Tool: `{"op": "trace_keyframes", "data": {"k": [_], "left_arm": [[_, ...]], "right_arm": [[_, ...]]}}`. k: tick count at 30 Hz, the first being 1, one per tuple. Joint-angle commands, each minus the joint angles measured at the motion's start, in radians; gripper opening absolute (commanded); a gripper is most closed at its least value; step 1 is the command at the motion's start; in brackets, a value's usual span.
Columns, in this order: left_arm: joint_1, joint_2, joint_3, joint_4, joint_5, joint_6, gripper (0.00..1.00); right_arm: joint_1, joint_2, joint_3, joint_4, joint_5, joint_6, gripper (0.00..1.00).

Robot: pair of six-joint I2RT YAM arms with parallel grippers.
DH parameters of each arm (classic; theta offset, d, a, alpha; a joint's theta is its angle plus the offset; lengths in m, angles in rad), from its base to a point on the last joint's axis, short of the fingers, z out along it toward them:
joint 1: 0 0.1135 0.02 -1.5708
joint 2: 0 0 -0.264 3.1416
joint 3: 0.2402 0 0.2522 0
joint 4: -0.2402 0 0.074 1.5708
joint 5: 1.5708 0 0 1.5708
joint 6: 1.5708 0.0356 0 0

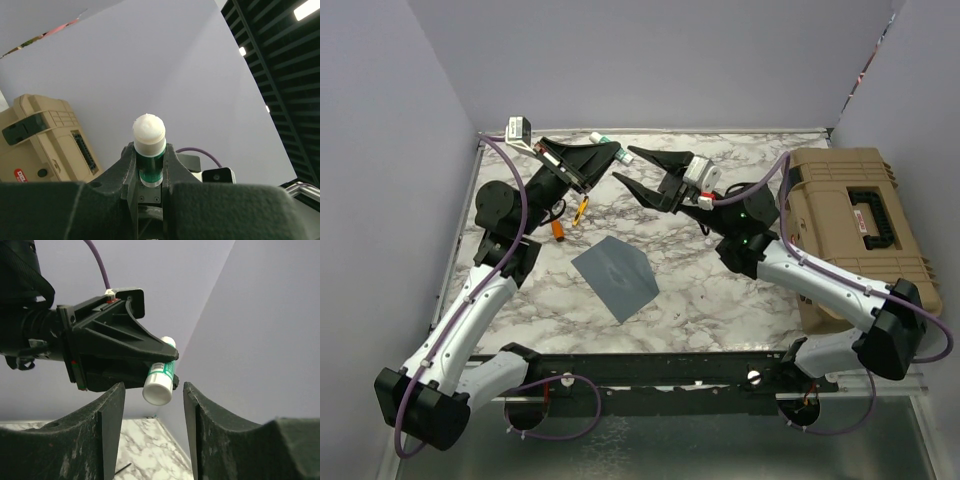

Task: Place the letter into the envelope and seal it

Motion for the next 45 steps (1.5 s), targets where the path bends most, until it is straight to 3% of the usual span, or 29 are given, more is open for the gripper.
{"op": "trace_keyframes", "data": {"k": [1,9,15,23,29,33,37,39,40,43,45], "left_arm": [[0.004,0.006,0.054,-0.010,0.057,-0.029,0.00],[0.003,0.000,0.047,-0.019,0.075,-0.024,0.00],[0.004,-0.014,0.022,-0.033,0.063,-0.022,0.00],[0.004,-0.010,0.036,-0.062,0.069,-0.006,0.00],[0.004,-0.005,0.034,-0.066,0.066,-0.005,0.00],[0.004,0.001,0.041,-0.068,0.076,-0.003,0.00],[0.004,-0.003,0.043,-0.085,0.071,0.007,0.08],[0.004,-0.002,0.042,-0.083,0.069,0.009,0.00],[0.004,0.001,0.045,-0.083,0.069,0.010,0.00],[0.004,0.009,0.056,-0.077,0.070,0.009,0.00],[0.004,0.014,0.060,-0.076,0.072,0.007,0.00]], "right_arm": [[0.009,0.022,0.045,0.018,0.024,-0.103,0.51],[0.010,0.028,0.069,0.005,0.054,-0.105,0.42],[0.011,0.019,0.059,-0.010,0.022,-0.097,0.49],[0.011,0.031,0.071,0.009,0.048,-0.066,0.40],[0.012,0.030,0.065,0.021,0.042,-0.059,0.21],[0.012,0.025,0.056,0.041,0.079,-0.045,0.01],[0.011,0.014,0.041,0.054,0.102,-0.023,0.01],[0.012,0.010,0.033,0.048,0.098,-0.020,0.02],[0.011,0.009,0.030,0.044,0.091,-0.028,0.08],[0.012,0.011,0.017,0.048,0.054,-0.037,0.41],[0.012,0.020,0.029,0.042,0.031,-0.026,0.51]]}}
